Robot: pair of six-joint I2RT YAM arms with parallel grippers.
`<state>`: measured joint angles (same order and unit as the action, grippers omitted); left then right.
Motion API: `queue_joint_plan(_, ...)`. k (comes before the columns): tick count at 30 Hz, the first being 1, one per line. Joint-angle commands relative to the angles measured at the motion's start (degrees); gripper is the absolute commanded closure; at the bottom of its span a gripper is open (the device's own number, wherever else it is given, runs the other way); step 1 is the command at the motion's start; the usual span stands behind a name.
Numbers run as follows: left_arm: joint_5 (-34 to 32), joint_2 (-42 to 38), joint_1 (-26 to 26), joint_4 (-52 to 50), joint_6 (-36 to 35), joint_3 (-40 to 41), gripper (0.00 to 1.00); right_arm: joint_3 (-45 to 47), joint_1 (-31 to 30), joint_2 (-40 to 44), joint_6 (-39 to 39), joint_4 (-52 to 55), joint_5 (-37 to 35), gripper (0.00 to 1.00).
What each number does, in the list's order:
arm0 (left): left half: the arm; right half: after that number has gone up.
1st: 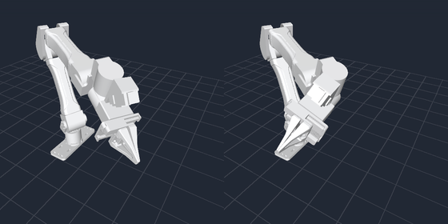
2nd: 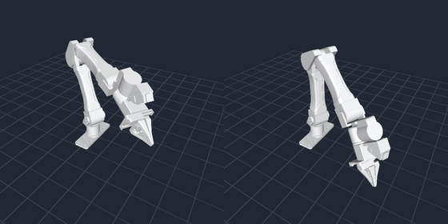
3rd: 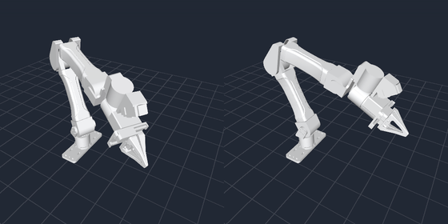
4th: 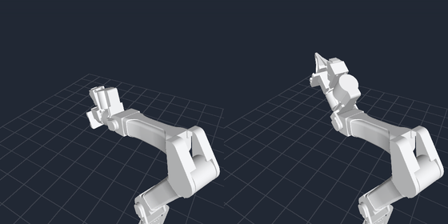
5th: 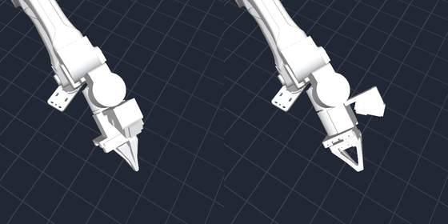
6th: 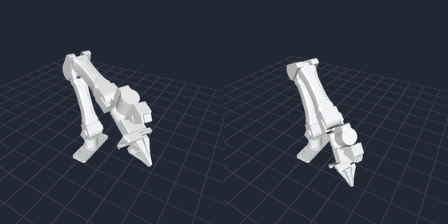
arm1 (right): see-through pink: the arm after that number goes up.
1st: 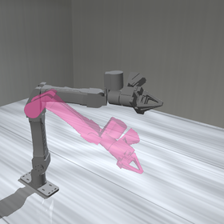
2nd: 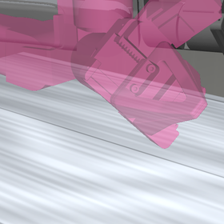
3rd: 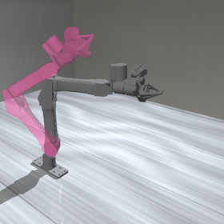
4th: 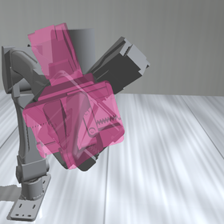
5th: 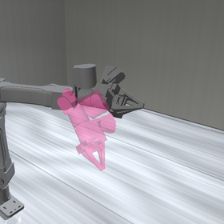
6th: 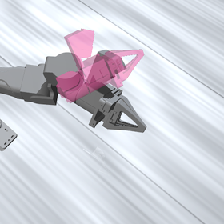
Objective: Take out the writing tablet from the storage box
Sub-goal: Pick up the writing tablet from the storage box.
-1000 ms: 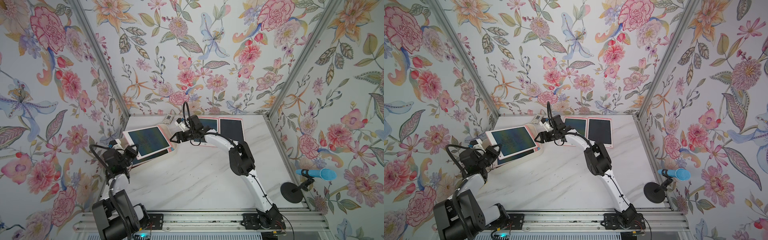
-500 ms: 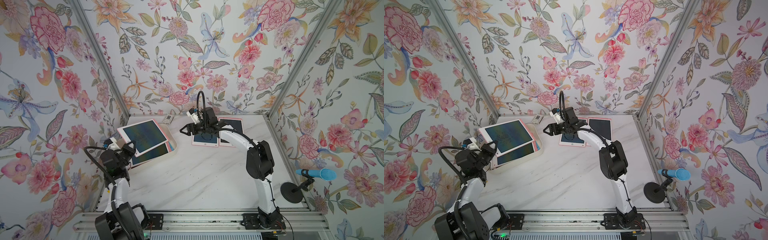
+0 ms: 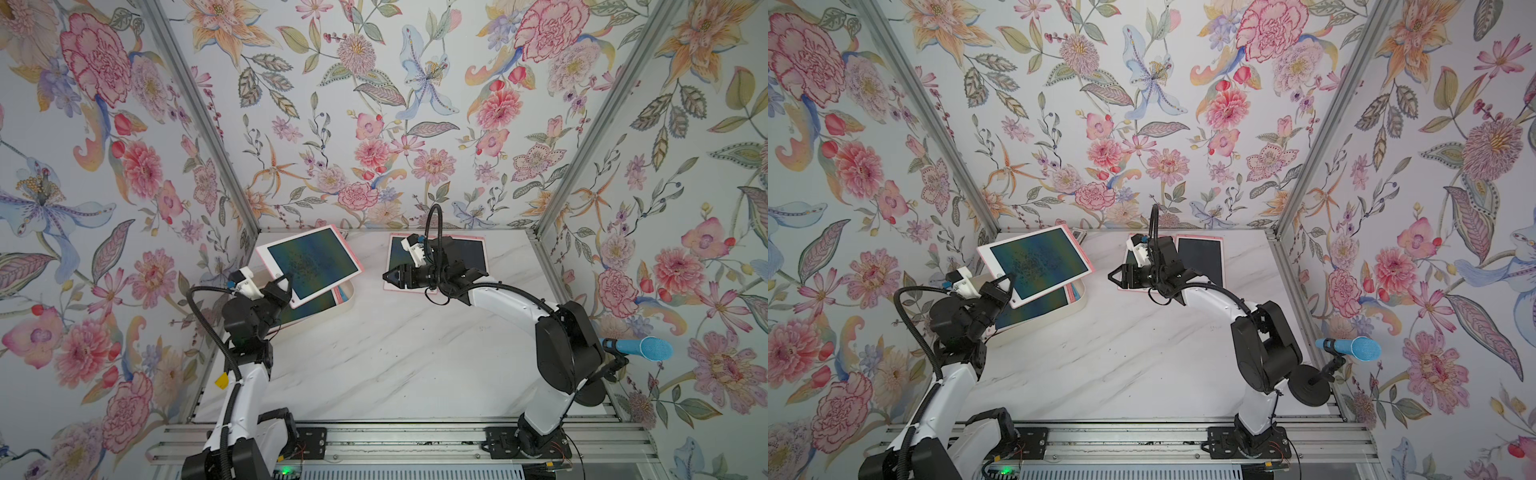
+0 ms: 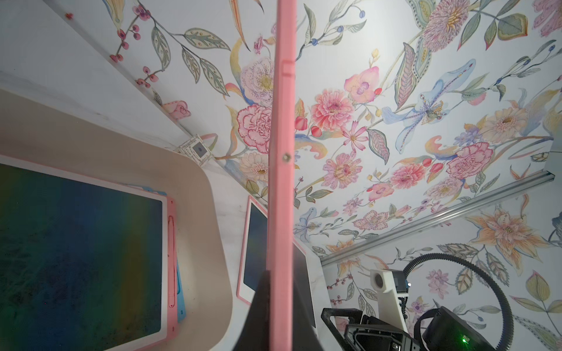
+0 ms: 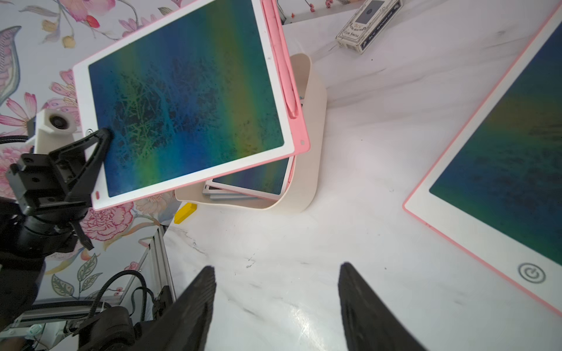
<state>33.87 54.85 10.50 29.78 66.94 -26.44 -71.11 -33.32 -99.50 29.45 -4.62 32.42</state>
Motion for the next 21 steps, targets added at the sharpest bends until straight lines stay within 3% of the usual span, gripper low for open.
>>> queue_joint_plan(1, -7.05, 0.85, -5.31, 5.11, 1.27, -1.93, 1.0, 6.19, -0.14, 4.42, 6.35, -8.77, 1.35, 0.38)
queue_joint_plan(10, -16.79, 11.87, -19.13, 12.66, 2.5, -7.42, 1.0, 20.7, -3.39, 11.87, 13.59, -19.05, 1.34, 0.42)
queue_joint_plan(15, -19.45, 19.15, -23.79, 18.67, 4.79, -9.62, 1.0, 23.74, -5.78, 10.97, 18.32, -25.26, 0.02, 0.46)
queue_joint_plan(21, -22.95, 22.89, -27.88, 20.92, 6.27, -11.18, 1.0, 27.75, -5.28, 5.96, 27.97, -43.59, -3.41, 0.49)
